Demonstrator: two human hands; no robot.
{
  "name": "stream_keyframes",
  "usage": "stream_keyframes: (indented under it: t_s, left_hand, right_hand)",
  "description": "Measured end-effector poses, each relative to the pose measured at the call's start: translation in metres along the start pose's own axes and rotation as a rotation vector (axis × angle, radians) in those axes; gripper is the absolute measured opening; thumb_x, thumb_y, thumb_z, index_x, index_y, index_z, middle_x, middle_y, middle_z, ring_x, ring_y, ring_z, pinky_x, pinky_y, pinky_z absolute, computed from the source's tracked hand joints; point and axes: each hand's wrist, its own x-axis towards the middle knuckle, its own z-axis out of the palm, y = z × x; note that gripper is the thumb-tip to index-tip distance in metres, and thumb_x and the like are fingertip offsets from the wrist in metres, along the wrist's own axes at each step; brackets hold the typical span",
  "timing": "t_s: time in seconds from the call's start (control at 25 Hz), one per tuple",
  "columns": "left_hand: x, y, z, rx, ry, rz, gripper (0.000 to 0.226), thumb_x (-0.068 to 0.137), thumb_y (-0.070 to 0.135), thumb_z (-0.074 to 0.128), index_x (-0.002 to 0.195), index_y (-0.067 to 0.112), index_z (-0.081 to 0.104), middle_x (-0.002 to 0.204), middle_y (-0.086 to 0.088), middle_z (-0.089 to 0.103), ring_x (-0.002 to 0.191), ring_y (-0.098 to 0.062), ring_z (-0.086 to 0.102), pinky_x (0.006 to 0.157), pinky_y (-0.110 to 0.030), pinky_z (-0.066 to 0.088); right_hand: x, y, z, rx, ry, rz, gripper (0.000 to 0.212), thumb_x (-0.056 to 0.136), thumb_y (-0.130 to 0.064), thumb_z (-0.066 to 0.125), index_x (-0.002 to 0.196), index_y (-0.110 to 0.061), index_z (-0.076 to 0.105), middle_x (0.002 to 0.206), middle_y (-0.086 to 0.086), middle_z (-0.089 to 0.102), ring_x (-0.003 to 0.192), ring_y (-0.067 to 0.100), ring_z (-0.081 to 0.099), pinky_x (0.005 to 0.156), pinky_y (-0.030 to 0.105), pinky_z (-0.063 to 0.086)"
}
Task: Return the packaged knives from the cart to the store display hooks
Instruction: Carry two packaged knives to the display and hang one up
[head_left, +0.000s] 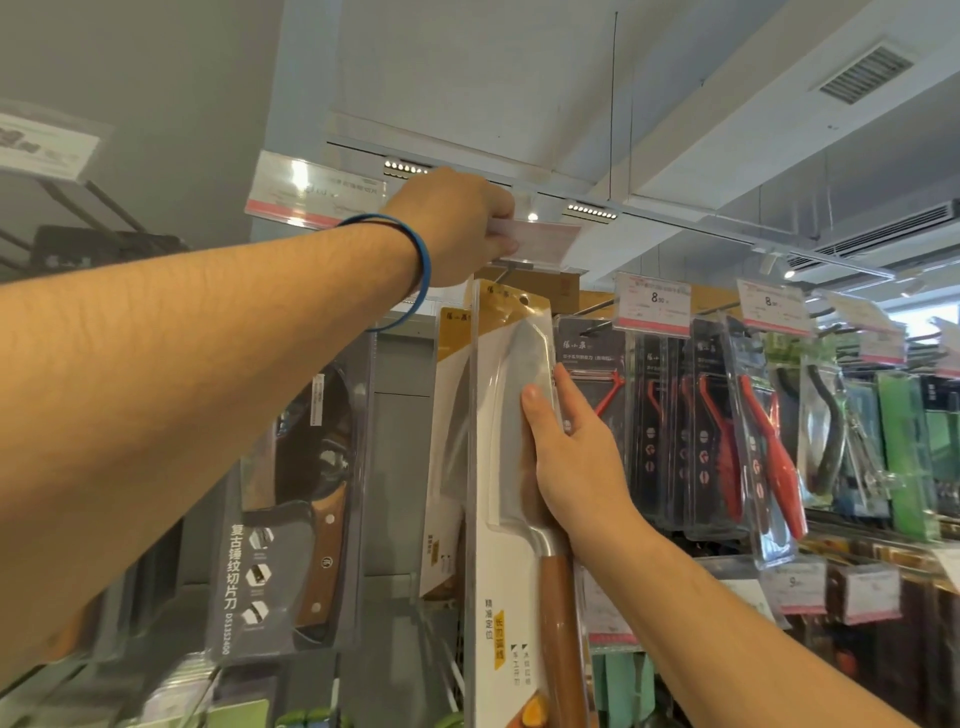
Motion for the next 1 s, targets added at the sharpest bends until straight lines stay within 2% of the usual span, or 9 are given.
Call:
stream_keyframes:
  t_s: [0.08, 0.16, 0.28, 0.36, 0.48, 0.6, 0.76, 0.88, 1.0]
  left_hand:
    - [0.002, 0.002, -0.002, 0.017, -0.002, 0.010, 0.017, 0.102, 0.037, 0.048, 0.095, 0.022, 0.048, 0.090, -0.003, 0.055, 0.082, -0.020, 0.049, 0.066, -0.028, 0.031]
    - [0.003, 0.003, -0.004, 0.021, -0.015, 0.022, 0.018, 0.102, 0.036, 0.047, 0.093, 0.021, 0.048, 0.088, -0.003, 0.054, 0.081, -0.019, 0.048, 0.060, -0.024, 0.027]
    - [0.000, 0.000, -0.005, 0.018, -0.024, 0.016, 0.022, 0.102, 0.036, 0.047, 0.087, 0.020, 0.050, 0.078, 0.001, 0.052, 0.077, -0.018, 0.048, 0.054, -0.024, 0.025]
    - [-0.001, 0.001, -0.005, -0.005, -0.013, 0.004, 0.023, 0.101, 0.037, 0.048, 0.084, 0.021, 0.051, 0.072, 0.004, 0.048, 0.073, -0.017, 0.046, 0.052, -0.023, 0.024]
    - [-0.005, 0.001, -0.005, -0.023, -0.001, -0.014, 0.021, 0.101, 0.037, 0.048, 0.087, 0.022, 0.053, 0.076, 0.003, 0.051, 0.067, -0.014, 0.044, 0.052, -0.021, 0.024]
    - [-0.009, 0.000, -0.005, -0.027, -0.012, -0.009, 0.018, 0.101, 0.037, 0.050, 0.091, 0.024, 0.055, 0.083, 0.001, 0.057, 0.075, -0.017, 0.050, 0.054, -0.021, 0.027]
    - [-0.012, 0.000, -0.006, -0.020, -0.028, 0.001, 0.016, 0.102, 0.036, 0.050, 0.091, 0.025, 0.054, 0.077, 0.005, 0.052, 0.071, -0.014, 0.047, 0.053, -0.019, 0.025]
    - [-0.011, -0.001, -0.007, -0.015, -0.033, 0.003, 0.017, 0.101, 0.037, 0.051, 0.090, 0.025, 0.054, 0.070, 0.009, 0.047, 0.066, -0.011, 0.044, 0.052, -0.019, 0.024]
    - [-0.010, 0.000, -0.006, -0.025, -0.022, 0.013, 0.019, 0.100, 0.040, 0.052, 0.088, 0.026, 0.054, 0.068, 0.012, 0.045, 0.060, -0.005, 0.040, 0.051, -0.019, 0.022]
  right_hand:
    - [0.001, -0.005, 0.001, -0.007, -0.021, 0.007, 0.057, 0.101, -0.053, 0.053, 0.154, -0.051, 0.032, 0.136, -0.015, 0.059, 0.112, 0.006, 0.061, 0.088, 0.025, 0.056]
    - [0.003, -0.006, -0.003, -0.059, -0.014, -0.035, 0.057, 0.100, -0.053, 0.054, 0.153, -0.052, 0.033, 0.137, -0.018, 0.058, 0.114, 0.006, 0.062, 0.097, 0.035, 0.056]
    - [0.002, -0.006, -0.010, -0.187, -0.010, -0.100, 0.059, 0.100, -0.056, 0.052, 0.154, -0.053, 0.029, 0.141, -0.021, 0.054, 0.117, 0.005, 0.058, 0.102, 0.034, 0.052]
    - [0.002, -0.006, -0.006, -0.237, -0.018, -0.114, 0.058, 0.100, -0.058, 0.050, 0.154, -0.054, 0.027, 0.145, -0.017, 0.054, 0.126, 0.011, 0.057, 0.108, 0.042, 0.050]
    - [0.003, -0.006, 0.005, -0.193, -0.001, -0.104, 0.058, 0.100, -0.058, 0.050, 0.153, -0.055, 0.028, 0.150, -0.012, 0.053, 0.134, 0.018, 0.053, 0.112, 0.050, 0.046]
    - [0.000, -0.001, 0.011, -0.170, 0.026, -0.096, 0.058, 0.100, -0.057, 0.051, 0.154, -0.054, 0.028, 0.152, -0.012, 0.050, 0.139, 0.020, 0.048, 0.114, 0.053, 0.043]
    - [0.003, 0.005, 0.009, -0.146, 0.035, -0.036, 0.058, 0.100, -0.054, 0.053, 0.154, -0.051, 0.030, 0.153, -0.009, 0.050, 0.136, 0.018, 0.051, 0.113, 0.050, 0.044]
    - [0.008, 0.004, 0.015, -0.140, 0.013, -0.021, 0.058, 0.101, -0.051, 0.054, 0.155, -0.047, 0.033, 0.151, -0.010, 0.053, 0.130, 0.014, 0.054, 0.109, 0.039, 0.047]
    - [0.022, 0.004, 0.024, -0.259, -0.012, 0.013, 0.058, 0.103, -0.050, 0.049, 0.157, -0.046, 0.027, 0.149, -0.002, 0.055, 0.127, 0.023, 0.058, 0.104, 0.043, 0.050]
